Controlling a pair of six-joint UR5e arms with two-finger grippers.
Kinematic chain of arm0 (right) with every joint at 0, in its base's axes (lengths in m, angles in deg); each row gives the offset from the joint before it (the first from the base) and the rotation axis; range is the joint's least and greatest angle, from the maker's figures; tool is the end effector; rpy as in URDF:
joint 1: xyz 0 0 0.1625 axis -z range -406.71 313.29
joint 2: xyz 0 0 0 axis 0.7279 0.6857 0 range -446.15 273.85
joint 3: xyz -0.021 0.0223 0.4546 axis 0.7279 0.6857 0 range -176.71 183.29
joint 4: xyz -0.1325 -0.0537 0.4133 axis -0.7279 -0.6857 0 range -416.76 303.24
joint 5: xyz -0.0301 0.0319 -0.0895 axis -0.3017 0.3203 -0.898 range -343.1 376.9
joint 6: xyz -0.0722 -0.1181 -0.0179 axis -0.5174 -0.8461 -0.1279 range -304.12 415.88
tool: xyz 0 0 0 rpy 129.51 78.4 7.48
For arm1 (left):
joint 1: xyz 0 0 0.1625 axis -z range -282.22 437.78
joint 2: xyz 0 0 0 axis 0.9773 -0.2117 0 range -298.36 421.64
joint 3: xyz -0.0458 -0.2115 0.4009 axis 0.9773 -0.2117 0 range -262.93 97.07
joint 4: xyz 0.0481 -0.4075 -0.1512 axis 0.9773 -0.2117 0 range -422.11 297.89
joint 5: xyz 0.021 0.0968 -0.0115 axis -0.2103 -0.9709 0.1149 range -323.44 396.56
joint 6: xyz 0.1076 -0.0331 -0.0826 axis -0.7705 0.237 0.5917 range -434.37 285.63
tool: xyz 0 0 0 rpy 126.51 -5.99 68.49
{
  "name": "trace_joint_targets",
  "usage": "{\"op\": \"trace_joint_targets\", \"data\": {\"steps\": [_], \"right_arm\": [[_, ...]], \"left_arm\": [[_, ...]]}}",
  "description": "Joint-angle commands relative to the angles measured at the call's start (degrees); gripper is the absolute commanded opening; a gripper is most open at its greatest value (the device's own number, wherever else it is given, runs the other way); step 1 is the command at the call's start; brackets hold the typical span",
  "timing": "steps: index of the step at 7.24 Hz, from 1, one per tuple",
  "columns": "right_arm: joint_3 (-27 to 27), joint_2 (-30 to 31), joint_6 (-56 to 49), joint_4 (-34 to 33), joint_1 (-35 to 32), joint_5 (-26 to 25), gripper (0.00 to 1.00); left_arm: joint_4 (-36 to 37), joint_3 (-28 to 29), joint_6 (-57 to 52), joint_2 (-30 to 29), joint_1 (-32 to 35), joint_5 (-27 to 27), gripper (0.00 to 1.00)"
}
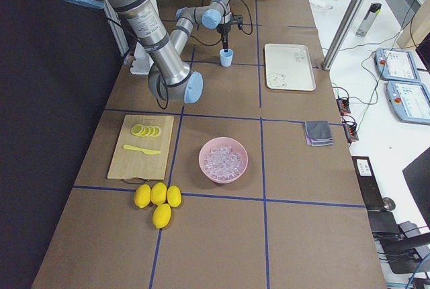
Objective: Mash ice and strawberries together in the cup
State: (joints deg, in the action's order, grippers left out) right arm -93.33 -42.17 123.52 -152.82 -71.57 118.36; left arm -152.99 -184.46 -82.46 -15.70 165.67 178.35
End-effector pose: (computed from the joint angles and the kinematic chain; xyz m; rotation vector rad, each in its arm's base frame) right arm -0.6348 -0.4105 0.1694 0.1515 -0.8177 -0.0402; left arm -0.0083 -0.4165 0.7019 0.0431 0.9041 0.1638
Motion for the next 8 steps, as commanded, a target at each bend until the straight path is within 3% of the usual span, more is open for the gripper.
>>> {"op": "trace_joint_targets", "data": {"steps": [1,3,5,8], "right_arm": [[-0.2,0.1,-0.8,0.0,0.0,0.0,0.98],[-0.4,0.1,-2.2,-0.3,-5.1,1.4,0.98],[-1.0,3.5,-10.6,-0.4,-16.0,12.5,0.98],[-5.2,18.7,-38.4,-0.2,-34.5,24.4,0.98]], "left_arm": [[0.0,-0.1,0.0,0.0,0.0,0.1,1.00],[0.0,-0.1,0.1,0.0,0.0,0.0,1.00],[0.1,-0.7,0.0,-0.2,0.0,-0.4,1.00],[0.1,-0.8,0.5,-0.8,0.0,-0.6,1.00]]}}
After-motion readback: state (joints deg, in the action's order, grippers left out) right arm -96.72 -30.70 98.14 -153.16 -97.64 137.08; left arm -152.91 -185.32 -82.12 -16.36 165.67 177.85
